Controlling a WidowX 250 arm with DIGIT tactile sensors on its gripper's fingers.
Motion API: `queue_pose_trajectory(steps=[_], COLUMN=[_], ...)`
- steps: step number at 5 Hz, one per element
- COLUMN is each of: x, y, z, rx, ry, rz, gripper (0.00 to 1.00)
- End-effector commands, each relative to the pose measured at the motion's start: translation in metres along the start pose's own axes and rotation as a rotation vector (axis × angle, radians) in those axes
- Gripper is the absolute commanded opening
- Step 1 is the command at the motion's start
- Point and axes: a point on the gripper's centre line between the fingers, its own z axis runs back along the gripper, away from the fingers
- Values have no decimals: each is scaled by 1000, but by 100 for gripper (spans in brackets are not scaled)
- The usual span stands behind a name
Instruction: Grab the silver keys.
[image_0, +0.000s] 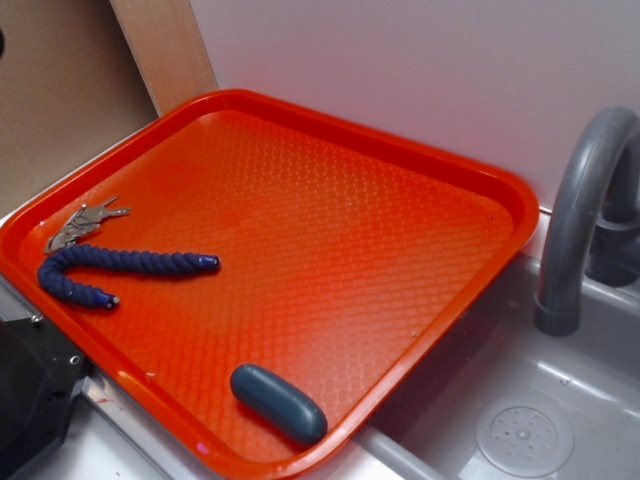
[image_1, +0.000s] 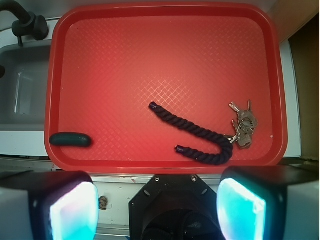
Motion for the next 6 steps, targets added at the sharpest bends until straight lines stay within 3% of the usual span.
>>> queue_pose_trajectory(steps=[1, 2, 4, 5, 6], x=[0, 25, 62, 73, 57], y=[0, 23, 75, 106, 135], z=[0, -23, -52, -58, -60], rx=[0, 61, 96, 123, 144], ry=[0, -11, 54, 92, 77], rz=[0, 126, 264, 378, 516], gripper=[100, 100, 100, 100, 100])
